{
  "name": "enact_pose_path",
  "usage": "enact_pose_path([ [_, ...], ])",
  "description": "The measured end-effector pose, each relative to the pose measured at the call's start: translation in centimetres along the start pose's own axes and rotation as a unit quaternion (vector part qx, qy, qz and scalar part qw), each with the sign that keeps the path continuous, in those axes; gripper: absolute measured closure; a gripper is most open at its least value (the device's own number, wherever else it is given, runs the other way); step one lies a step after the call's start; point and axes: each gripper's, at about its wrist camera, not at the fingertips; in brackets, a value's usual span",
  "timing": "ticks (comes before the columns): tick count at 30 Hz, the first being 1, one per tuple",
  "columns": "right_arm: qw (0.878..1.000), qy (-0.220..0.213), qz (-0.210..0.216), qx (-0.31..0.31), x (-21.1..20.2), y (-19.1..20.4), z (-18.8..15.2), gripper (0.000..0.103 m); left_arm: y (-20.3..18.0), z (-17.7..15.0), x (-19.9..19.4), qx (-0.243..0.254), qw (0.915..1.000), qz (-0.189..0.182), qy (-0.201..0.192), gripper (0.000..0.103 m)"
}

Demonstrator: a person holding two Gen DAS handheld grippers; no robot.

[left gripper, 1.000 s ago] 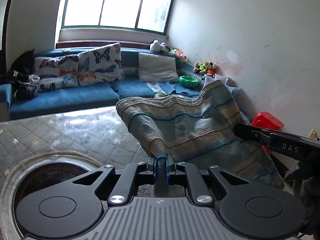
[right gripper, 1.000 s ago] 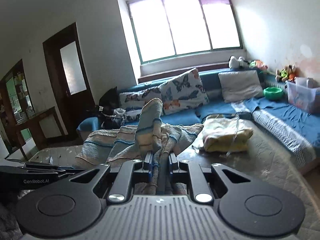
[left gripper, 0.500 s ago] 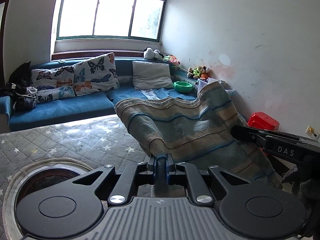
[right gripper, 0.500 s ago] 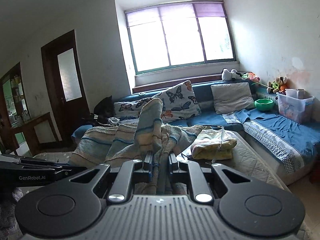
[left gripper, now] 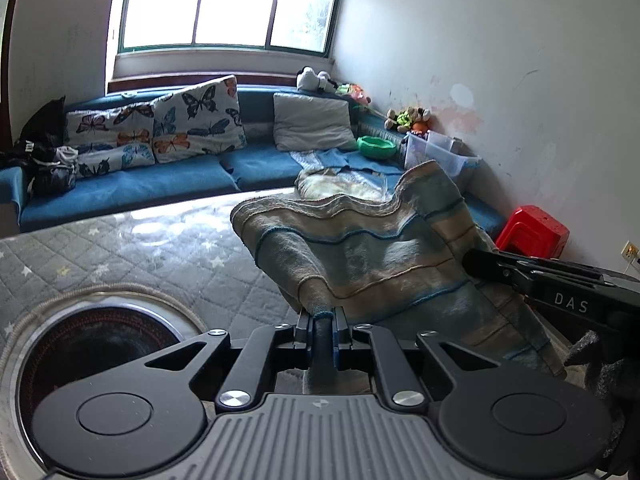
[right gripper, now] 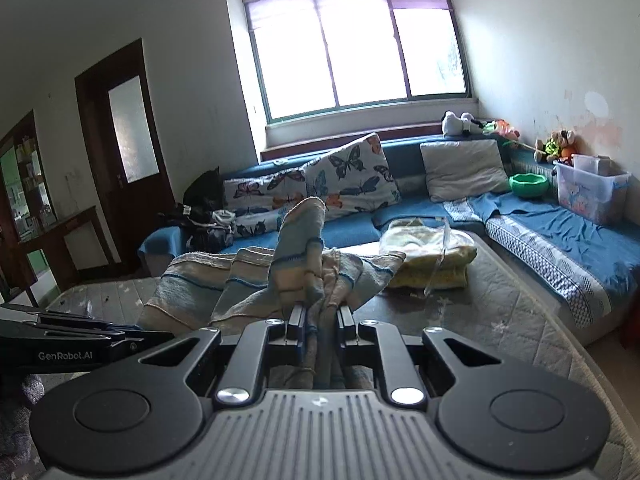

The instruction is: Fold clothes

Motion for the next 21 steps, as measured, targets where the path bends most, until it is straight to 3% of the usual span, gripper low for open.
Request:
enact_pose_path([
  [21, 0.997, 0.077, -0.003, 0.019, 7.3, -1.4, -3.9, 0.09, 2.9, -2.5, 6.8, -0.03, 0.9969, 0.014, 0.071, 0.094],
])
Point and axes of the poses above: each gripper's, at about its wrist camera, not at the fingertips, and x roughly the way its jaws point, y to its left, z to its top, and after that the axes turned 2 degrees about y, right-handed
